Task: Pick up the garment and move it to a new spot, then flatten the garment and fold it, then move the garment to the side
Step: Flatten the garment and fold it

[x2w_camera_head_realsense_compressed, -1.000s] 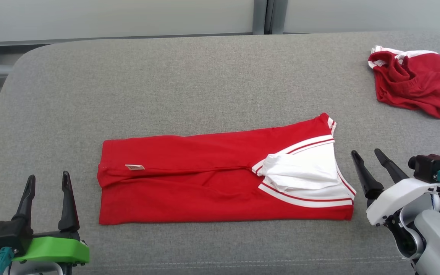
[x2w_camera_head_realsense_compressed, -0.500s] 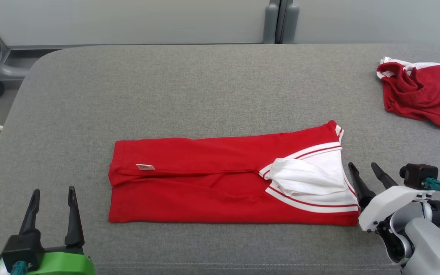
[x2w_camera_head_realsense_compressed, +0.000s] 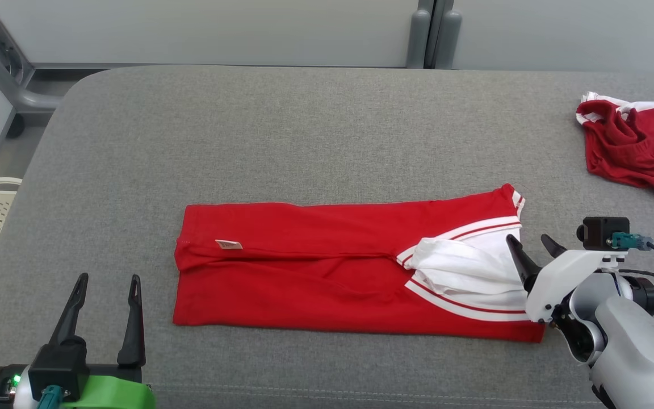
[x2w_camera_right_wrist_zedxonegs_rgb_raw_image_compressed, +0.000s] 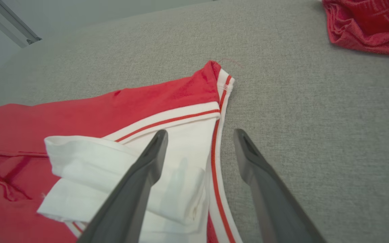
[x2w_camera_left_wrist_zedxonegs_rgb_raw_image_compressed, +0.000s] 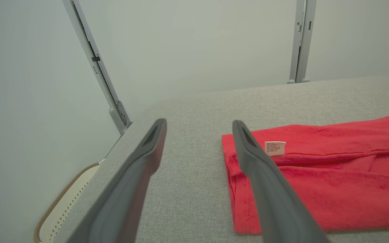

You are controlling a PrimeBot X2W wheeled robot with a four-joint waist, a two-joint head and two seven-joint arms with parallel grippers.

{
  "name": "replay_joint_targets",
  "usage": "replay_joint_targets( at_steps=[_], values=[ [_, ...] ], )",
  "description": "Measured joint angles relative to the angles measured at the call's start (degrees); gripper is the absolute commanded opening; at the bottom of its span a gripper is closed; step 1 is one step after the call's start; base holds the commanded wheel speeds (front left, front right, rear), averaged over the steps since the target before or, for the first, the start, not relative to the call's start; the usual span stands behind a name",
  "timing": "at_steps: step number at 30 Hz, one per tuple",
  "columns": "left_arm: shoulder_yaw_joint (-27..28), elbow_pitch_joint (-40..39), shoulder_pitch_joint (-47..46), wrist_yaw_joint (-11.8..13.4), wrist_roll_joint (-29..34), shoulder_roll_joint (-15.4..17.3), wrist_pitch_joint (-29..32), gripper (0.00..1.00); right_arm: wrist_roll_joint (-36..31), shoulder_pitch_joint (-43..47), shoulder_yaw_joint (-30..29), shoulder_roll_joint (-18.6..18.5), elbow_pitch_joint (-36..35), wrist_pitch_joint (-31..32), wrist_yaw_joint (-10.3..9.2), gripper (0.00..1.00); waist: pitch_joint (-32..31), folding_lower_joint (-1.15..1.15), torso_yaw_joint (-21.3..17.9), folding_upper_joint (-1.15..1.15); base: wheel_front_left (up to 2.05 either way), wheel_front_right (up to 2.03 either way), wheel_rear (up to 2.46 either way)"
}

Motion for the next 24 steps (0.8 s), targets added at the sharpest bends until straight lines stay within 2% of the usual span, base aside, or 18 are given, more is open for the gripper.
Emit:
replay_joint_targets(
  at_steps=[8, 19, 24],
  values=[
    [-2.16, 0.8, 0.04, -0.77, -0.52, 1.69, 0.0, 1.0, -0.86, -1.99, -0.46, 0.31, 3.23, 3.22, 0.0, 1.0, -0.13, 0.0, 0.83, 0.0, 0.0, 0.0, 0.0],
    [-2.22, 1.34, 0.03, -1.04, -2.09, 1.44, 0.0, 1.0, -2.03, -5.63, 0.33, 2.05, 10.71, 7.93, 0.02, 1.0, 0.11, 0.0, 1.23, 0.0, 0.0, 0.0, 0.0],
    [-2.59, 1.44, -0.1, -1.08, -2.35, 0.98, 0.0, 1.0, -1.46, -8.51, 1.26, 4.08, 14.9, 10.57, 0.03, 1.0, 0.39, 0.0, 1.75, 0.0, 0.0, 0.0, 0.0]
  ],
)
